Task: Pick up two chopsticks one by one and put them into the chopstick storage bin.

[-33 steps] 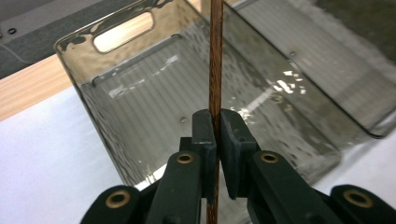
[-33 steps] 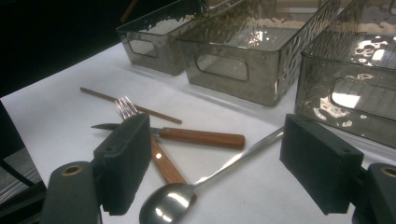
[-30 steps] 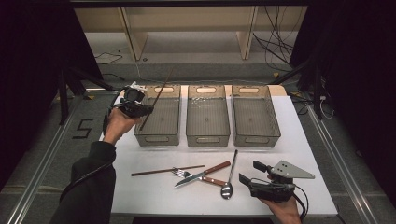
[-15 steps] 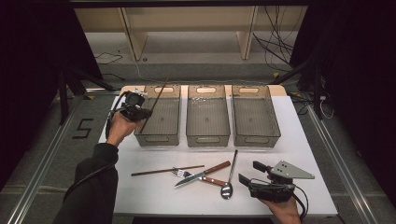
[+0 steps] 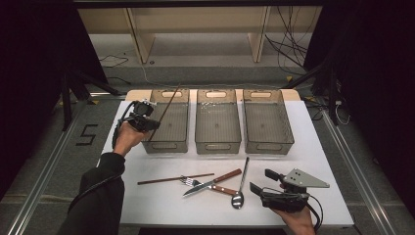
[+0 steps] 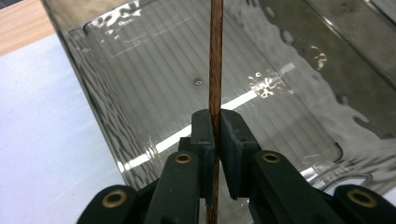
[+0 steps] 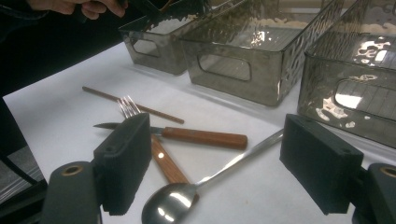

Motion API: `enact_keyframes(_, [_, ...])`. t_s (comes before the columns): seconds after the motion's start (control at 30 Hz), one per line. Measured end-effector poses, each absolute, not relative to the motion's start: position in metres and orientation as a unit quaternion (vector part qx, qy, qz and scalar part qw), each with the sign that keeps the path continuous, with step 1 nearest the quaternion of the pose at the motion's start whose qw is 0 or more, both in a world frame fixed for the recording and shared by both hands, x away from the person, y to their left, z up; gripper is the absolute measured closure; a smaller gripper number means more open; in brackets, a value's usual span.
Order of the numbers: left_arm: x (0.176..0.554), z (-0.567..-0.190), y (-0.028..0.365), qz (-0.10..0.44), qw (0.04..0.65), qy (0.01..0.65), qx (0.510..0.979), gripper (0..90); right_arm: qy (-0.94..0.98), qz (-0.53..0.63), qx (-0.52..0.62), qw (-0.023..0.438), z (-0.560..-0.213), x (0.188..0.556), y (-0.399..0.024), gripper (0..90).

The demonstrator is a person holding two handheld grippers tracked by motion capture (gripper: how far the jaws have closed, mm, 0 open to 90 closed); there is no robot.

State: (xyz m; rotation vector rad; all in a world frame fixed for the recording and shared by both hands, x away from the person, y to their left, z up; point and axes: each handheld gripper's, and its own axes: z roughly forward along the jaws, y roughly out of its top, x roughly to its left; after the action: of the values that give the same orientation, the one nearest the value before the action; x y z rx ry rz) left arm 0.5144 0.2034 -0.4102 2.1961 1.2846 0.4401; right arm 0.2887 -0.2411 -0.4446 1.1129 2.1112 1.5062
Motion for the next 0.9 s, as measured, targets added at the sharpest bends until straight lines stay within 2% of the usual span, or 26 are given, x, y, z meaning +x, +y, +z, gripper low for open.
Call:
enact_keyframes(0.1, [0.514,-0.409,0.204,0.160,0.282,0.482,0.814,77.2,0.738,0.527,0.389,0.159,-0.445,0.289,-0.241,25.6])
enact_keyframes(0.2, [0.513,-0.404,0.205,0.163,0.286,0.489,0.808,63.1,0.739,0.527,0.389,0.159,-0.445,0.289,-0.241,25.5])
enact_keyframes(0.43, [0.498,-0.390,0.205,0.157,0.315,0.487,0.800,45.5,0.738,0.527,0.390,0.159,-0.445,0.289,-0.241,25.5])
enact_keyframes(0.47, [0.496,-0.389,0.205,0.157,0.316,0.486,0.799,39.6,0.738,0.527,0.390,0.159,-0.445,0.289,-0.241,25.5])
enact_keyframes(0.63, [0.481,-0.383,0.202,0.148,0.330,0.468,0.806,31.7,0.738,0.527,0.390,0.160,-0.445,0.289,-0.241,25.5])
enact_keyframes(0.9, [0.455,-0.381,0.198,0.144,0.336,0.435,0.822,24.3,0.736,0.529,0.390,0.161,-0.444,0.289,-0.242,25.5])
